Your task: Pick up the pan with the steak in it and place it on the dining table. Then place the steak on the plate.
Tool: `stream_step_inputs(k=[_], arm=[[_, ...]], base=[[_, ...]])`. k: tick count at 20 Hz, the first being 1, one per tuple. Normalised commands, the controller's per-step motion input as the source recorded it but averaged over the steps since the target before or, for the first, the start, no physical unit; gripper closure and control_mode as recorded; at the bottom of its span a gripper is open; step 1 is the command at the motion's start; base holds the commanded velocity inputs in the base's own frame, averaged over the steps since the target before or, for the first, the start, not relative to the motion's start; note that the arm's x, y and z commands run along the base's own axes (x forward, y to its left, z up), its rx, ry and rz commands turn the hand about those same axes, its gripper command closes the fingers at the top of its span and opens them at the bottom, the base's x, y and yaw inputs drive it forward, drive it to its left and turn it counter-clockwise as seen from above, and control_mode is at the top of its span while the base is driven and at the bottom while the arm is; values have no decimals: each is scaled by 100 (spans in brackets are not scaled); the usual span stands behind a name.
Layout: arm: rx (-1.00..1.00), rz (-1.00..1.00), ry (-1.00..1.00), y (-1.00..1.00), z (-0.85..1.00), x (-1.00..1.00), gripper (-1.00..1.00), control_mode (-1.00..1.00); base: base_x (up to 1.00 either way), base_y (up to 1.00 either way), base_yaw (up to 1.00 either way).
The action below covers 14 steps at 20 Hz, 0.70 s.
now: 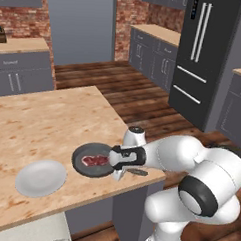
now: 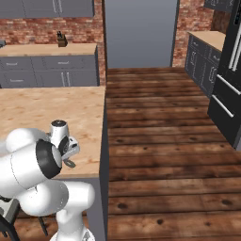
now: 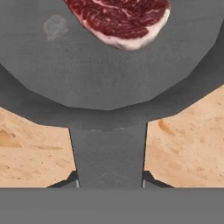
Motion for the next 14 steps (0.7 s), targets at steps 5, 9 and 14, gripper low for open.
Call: stream_step_inputs(k=[5, 9, 14], arm=[[0, -2, -4, 7, -19, 13, 100, -100], [0, -1, -1, 6, -7, 7, 100, -100], [0, 0, 0, 0, 0, 0, -100, -100]], base=[[0, 0, 0], [0, 0, 0], [0, 0, 0]])
